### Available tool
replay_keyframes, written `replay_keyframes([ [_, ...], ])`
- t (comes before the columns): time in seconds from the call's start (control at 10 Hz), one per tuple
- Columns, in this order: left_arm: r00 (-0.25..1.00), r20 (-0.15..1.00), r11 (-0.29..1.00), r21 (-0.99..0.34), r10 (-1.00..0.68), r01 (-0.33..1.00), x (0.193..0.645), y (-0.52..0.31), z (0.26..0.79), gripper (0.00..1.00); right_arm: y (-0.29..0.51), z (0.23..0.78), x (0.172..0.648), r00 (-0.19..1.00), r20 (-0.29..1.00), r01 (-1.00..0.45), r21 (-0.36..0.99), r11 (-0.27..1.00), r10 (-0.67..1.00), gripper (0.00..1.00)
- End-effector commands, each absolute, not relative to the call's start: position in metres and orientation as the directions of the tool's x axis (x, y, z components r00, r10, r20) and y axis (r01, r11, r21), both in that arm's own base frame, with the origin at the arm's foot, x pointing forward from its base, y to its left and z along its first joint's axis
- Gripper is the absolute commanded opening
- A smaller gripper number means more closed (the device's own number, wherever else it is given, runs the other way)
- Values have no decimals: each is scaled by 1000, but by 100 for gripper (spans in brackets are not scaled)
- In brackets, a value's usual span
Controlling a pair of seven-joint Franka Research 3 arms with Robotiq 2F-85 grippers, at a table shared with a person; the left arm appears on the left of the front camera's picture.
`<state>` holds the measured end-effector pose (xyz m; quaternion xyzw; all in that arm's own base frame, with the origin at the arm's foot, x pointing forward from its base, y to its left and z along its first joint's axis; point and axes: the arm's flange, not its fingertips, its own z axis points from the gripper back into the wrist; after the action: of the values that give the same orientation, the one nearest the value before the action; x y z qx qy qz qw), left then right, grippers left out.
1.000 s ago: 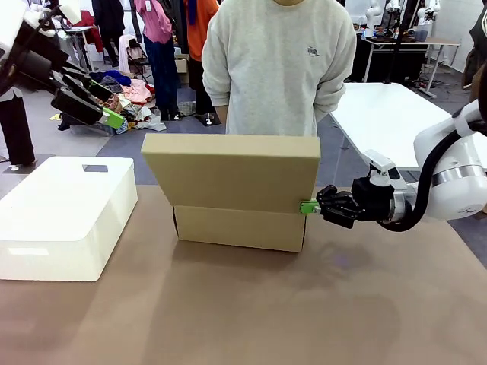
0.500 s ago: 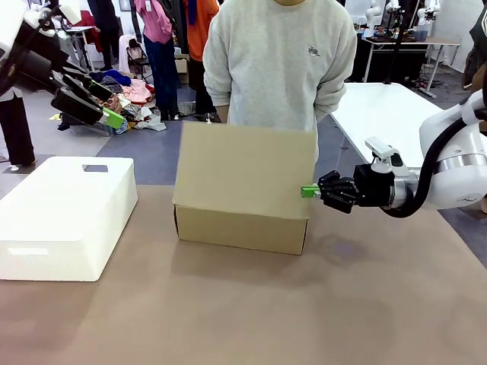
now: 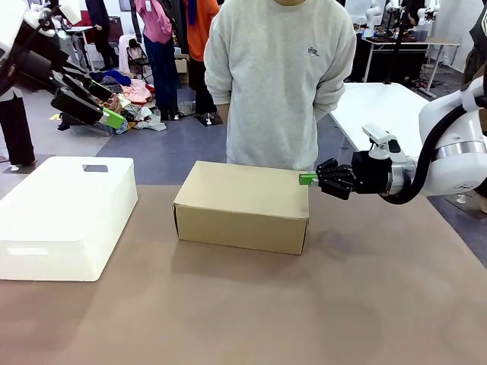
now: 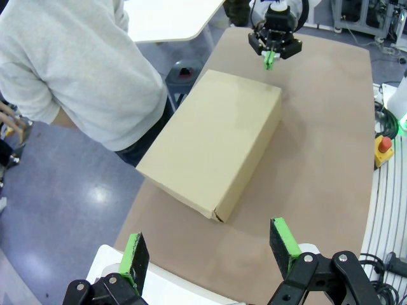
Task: Pack the shoes into the box.
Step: Close the Shoes Box, then press down on the lid of the Shoes Box.
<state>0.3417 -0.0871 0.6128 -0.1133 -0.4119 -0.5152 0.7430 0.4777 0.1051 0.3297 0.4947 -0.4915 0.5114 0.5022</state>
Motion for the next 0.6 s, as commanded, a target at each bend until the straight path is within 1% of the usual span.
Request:
replay_keyframes([
  [0.0,113,733,426,256,-670,868,342,-86,612,100,103,325,478,-3,1000,-1000,-2,-7,26,0],
  [0.5,113,733,426,256,-670,868,342,-86,612,100,103,325,478,-3,1000,-1000,-2,-7,26,0],
])
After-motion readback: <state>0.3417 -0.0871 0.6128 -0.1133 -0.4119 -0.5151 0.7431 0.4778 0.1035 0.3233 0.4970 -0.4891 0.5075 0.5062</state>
